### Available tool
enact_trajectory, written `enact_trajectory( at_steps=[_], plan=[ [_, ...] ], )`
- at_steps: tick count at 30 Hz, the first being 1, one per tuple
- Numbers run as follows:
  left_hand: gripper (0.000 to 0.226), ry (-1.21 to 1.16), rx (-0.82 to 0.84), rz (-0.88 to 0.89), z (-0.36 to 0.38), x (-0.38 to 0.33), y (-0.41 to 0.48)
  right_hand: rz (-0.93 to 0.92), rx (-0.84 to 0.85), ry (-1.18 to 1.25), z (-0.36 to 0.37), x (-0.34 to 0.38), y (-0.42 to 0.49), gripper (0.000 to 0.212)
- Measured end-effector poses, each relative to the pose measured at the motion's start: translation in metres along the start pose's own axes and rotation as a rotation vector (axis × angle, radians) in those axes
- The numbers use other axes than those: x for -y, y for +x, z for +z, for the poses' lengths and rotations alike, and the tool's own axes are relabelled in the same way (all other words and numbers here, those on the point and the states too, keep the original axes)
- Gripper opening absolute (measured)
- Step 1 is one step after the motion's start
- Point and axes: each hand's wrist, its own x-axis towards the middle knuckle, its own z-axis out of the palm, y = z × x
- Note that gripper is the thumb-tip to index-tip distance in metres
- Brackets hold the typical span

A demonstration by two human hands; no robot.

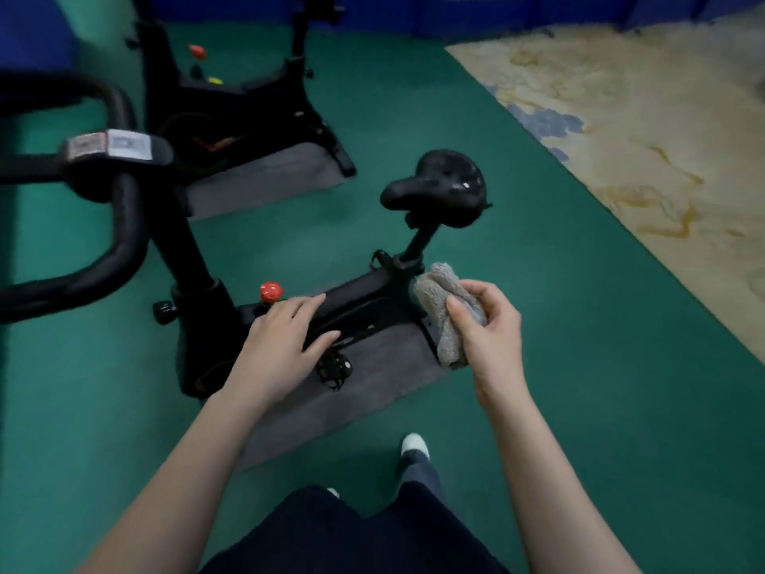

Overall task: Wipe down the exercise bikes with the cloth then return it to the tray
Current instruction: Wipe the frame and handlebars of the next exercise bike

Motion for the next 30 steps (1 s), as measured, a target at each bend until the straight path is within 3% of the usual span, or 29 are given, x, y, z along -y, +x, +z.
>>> enact_trajectory(
  at_steps=[8, 16, 23, 30],
  plan=[
    [0.062, -0.049, -0.181, -0.428, 0.005, -0.027, -0.002, -0.077, 0.429, -0.034, 0.013, 0.011, 0.099, 0.015],
    [0.065, -0.081, -0.274, -0.757, 0.006, -0.025, -0.040, -0.109, 0.757, -0.031, 0.078, 0.028, 0.119, 0.014],
    [0.065, -0.121, -0.358, -0.958, -0.006, 0.004, -0.069, -0.157, 0.913, 0.000, 0.148, 0.055, 0.111, 0.011],
    [0.072, -0.166, -0.486, -1.103, -0.034, 0.059, -0.105, -0.310, 1.002, 0.179, 0.220, 0.114, 0.084, 0.017]
  ],
)
